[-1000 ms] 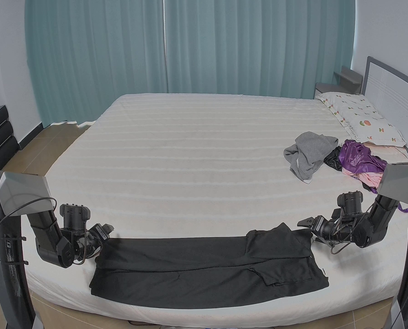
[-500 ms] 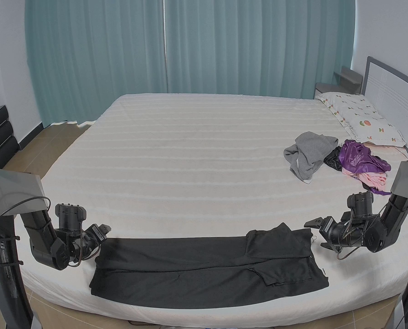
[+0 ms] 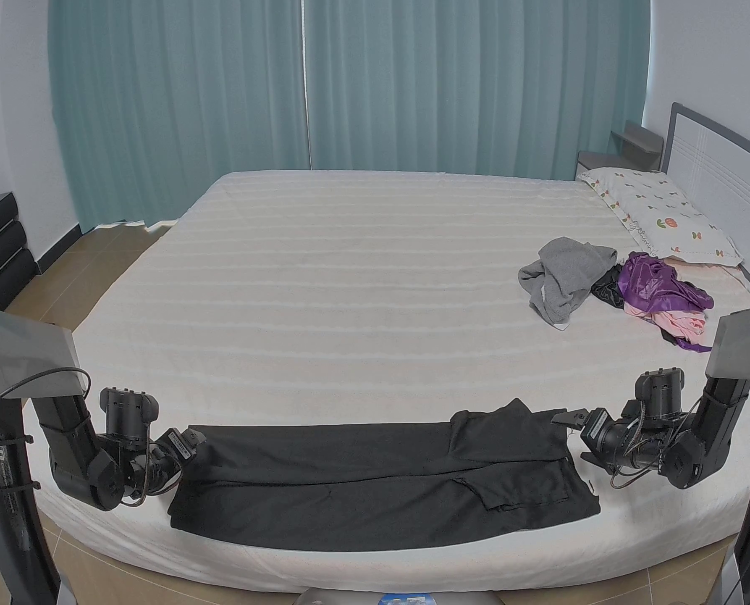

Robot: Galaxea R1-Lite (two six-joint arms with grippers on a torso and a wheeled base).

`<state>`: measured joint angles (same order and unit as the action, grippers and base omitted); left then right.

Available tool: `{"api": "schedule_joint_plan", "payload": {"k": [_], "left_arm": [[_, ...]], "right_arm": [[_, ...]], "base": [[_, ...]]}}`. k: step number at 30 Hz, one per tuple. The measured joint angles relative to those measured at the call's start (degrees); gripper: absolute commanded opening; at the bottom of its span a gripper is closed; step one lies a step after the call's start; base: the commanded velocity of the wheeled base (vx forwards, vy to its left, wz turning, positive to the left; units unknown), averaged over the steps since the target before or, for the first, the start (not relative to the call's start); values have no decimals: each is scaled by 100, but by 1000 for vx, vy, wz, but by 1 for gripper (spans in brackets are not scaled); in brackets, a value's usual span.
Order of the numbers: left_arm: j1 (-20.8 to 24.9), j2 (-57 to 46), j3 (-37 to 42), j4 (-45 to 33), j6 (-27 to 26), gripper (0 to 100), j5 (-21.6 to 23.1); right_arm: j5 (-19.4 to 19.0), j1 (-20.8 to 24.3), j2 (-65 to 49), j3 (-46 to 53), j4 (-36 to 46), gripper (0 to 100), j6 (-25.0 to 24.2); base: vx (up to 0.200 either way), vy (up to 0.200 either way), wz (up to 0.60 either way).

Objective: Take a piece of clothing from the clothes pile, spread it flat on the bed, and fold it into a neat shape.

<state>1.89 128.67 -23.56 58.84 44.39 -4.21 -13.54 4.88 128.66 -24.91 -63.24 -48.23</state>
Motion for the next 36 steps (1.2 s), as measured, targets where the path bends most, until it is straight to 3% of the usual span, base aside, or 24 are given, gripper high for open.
{"api": "schedule_joint_plan", "payload": {"k": [20,21,31,36], "left_arm": [[550,-367,323,39,160,100,-91],[552,-356,310,39,162,0,-99],[491,-146,94,39,165,0,-301],[475,-150,44,41,168,0,-496]], "right_arm": [[28,71,216,118,-151,100,39],[28,72,218,118,-151,100,41],[55,188,-171,189,-56,100,-63],[424,634,-586,206,130,100,-84]], "base": [[0,0,0],[0,0,0],[0,0,0],[0,0,0]]}}
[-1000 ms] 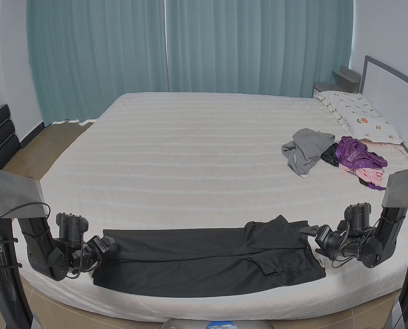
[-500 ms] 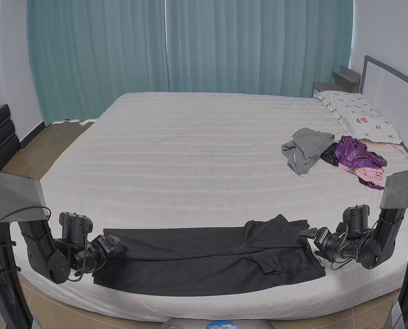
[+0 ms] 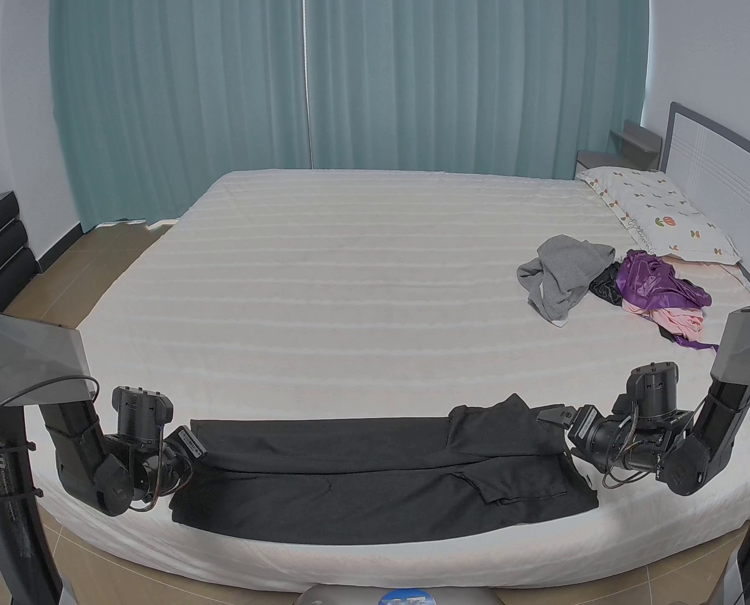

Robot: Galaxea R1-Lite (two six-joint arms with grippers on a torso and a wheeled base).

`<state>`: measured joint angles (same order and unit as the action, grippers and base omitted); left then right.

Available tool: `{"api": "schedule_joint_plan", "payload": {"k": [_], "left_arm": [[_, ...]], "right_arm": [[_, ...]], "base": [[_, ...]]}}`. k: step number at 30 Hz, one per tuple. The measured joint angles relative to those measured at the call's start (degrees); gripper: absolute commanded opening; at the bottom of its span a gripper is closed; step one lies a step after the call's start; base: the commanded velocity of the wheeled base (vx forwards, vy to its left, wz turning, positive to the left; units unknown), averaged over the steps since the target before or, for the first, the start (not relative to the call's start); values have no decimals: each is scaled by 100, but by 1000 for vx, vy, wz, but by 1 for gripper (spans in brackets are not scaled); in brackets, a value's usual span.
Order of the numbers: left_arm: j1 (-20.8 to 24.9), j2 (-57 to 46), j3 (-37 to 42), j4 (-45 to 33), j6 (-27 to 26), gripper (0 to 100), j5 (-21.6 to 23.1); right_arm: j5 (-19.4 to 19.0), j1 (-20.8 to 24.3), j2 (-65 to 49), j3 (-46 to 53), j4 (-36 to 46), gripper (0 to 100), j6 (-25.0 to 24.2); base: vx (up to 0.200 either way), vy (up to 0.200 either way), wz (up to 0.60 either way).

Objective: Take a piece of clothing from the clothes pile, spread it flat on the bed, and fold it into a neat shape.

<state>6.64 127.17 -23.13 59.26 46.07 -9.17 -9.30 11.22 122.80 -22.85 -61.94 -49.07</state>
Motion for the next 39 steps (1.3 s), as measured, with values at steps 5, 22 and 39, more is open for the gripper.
{"api": "schedule_joint_plan", "payload": {"k": [5,22,39], "left_arm": [[2,-74,-2,5,0,0,-71],[18,-146,-13,5,13,0,-112],[22,-228,-5,137,-41,0,-112]], "right_arm": [[692,251,49,-166,156,100,2],[1175,413,560,-808,885,0,21],[1186,374,785,-1185,936,0,-4]], "base": [[0,0,0],[0,0,0],[0,0,0]]}}
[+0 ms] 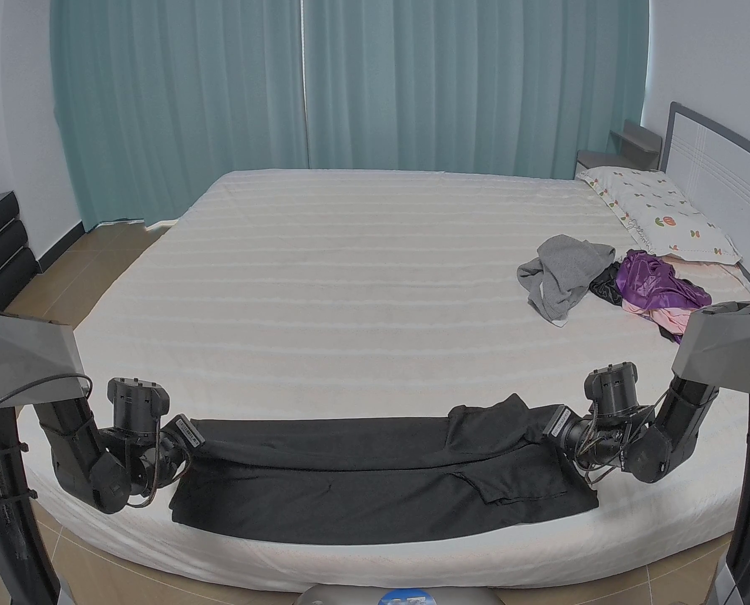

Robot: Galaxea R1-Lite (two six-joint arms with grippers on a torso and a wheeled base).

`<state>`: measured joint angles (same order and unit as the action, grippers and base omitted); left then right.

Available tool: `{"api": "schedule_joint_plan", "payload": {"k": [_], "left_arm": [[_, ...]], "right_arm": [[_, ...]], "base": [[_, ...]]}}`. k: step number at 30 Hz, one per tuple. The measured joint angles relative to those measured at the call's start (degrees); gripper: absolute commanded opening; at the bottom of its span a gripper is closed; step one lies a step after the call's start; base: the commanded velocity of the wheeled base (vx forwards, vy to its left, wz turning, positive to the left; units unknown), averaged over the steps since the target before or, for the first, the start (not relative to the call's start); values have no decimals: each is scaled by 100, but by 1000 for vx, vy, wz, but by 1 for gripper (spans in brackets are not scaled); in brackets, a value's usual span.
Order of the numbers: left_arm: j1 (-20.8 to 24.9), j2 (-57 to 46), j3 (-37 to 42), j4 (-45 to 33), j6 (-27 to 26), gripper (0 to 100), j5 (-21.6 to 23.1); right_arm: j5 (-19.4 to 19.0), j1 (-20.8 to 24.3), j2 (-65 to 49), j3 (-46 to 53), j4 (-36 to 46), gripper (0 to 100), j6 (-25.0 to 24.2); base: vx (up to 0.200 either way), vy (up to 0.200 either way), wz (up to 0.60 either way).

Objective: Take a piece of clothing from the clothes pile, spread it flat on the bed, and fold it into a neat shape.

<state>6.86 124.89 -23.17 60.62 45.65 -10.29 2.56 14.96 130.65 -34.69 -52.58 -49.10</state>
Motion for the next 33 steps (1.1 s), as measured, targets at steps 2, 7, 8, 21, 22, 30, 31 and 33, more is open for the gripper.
{"api": "schedule_joint_plan", "payload": {"k": [2,7,8,21,22,30,31,33], "left_arm": [[-1,-39,-61,24,-82,0,0],[-23,-113,-352,22,-249,0,2],[-26,-127,-428,27,-260,0,2],[-223,-150,-1276,17,-260,0,-18],[-233,-146,-1246,20,-260,0,-24],[-284,-74,-601,57,-494,0,13],[-284,-37,-513,66,-575,0,22],[-288,61,-391,115,-673,0,35]], "right_arm": [[4,-16,-66,-83,20,0,-5],[4,-52,-165,-494,162,0,-9],[4,-66,-179,-596,200,0,-9],[80,-193,-239,-1293,50,0,-27],[88,-195,-243,-1208,-7,0,-24],[41,-190,-278,-375,-238,0,50],[23,-187,-283,-273,-260,0,77],[-16,-182,-283,-111,-293,0,176]], "base": [[0,0,0],[0,0,0],[0,0,0],[0,0,0],[0,0,0],[0,0,0],[0,0,0],[0,0,0]]}}
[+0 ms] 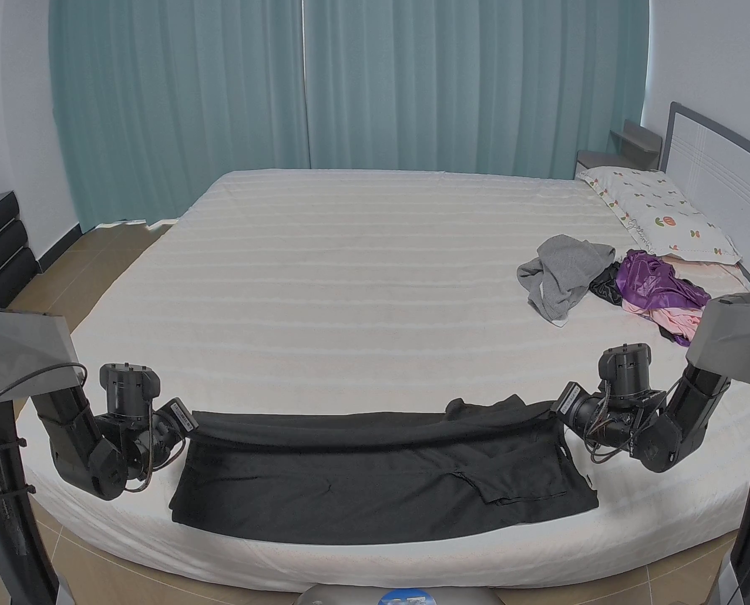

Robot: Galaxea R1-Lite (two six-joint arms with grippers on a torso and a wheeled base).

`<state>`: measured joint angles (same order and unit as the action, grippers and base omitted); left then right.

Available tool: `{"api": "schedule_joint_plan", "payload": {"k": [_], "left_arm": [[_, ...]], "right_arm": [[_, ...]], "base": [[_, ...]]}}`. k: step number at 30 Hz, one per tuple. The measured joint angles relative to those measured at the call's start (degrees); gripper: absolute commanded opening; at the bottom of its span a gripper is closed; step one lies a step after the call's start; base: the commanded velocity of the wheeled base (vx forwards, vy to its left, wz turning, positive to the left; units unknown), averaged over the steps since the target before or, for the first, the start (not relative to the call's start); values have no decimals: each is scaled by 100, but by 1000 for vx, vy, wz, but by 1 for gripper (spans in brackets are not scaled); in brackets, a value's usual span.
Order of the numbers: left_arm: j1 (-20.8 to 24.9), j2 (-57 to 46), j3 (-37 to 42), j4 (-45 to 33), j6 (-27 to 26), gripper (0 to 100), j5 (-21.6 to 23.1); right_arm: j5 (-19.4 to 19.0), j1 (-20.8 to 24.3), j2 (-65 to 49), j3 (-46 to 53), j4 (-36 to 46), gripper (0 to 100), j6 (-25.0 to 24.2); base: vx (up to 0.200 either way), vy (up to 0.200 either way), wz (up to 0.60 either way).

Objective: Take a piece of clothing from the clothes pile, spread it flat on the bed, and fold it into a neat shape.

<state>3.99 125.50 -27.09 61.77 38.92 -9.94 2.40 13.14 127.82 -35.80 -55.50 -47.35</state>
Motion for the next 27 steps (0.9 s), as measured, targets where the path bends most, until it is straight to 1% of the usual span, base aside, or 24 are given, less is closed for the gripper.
{"api": "schedule_joint_plan", "payload": {"k": [10,11,12,20,25,27], "left_arm": [[34,464,176,94,-44,0,17],[41,501,188,91,-45,0,20],[44,536,199,91,-50,100,20],[85,595,297,94,-50,100,20],[-29,429,215,50,-37,100,80],[-116,350,71,-2,-22,100,246]], "right_arm": [[-85,17,241,306,18,0,433],[-88,17,294,315,16,100,455],[-90,17,344,319,11,100,474],[-107,20,412,319,-38,100,466],[-280,-111,62,340,-2,100,430],[-418,-258,-83,343,6,100,424]], "base": [[0,0,0],[0,0,0],[0,0,0],[0,0,0],[0,0,0],[0,0,0]]}}
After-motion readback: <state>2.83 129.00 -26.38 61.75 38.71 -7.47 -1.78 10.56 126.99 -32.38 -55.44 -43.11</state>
